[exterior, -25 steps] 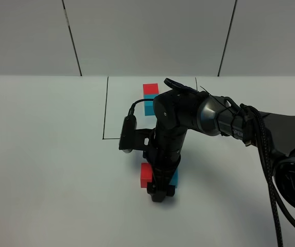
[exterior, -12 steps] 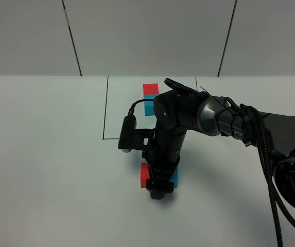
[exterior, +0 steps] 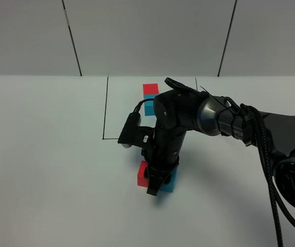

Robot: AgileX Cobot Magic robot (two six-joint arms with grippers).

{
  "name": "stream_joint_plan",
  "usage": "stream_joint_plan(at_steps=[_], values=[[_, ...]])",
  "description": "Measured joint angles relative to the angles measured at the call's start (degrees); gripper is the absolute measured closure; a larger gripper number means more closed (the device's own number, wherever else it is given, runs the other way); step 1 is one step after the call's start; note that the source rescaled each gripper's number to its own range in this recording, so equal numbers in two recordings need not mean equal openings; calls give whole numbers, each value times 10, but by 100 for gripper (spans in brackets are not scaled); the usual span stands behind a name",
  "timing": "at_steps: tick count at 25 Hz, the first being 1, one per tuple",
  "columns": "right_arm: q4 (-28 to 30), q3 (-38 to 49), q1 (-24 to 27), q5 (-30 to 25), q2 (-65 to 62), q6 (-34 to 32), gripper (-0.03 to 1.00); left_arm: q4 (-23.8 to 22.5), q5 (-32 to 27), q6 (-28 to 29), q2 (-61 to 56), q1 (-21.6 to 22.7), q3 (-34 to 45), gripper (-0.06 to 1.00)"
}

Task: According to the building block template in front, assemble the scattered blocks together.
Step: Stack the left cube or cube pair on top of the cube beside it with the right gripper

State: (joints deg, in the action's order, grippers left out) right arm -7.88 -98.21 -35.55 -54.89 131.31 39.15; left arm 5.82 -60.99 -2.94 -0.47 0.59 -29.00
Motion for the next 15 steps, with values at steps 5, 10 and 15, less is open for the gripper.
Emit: stream_joint_plan(at_steps=[5, 10, 15], values=[[-38, 0, 0, 0, -21, -254, 96, 0, 0, 0, 0, 0, 0, 33], [-36, 0, 0, 12, -23, -580, 96, 0, 0, 0, 0, 0, 0, 33], [2, 0, 0, 57, -23, -712, 96, 0, 0, 0, 0, 0, 0, 33]])
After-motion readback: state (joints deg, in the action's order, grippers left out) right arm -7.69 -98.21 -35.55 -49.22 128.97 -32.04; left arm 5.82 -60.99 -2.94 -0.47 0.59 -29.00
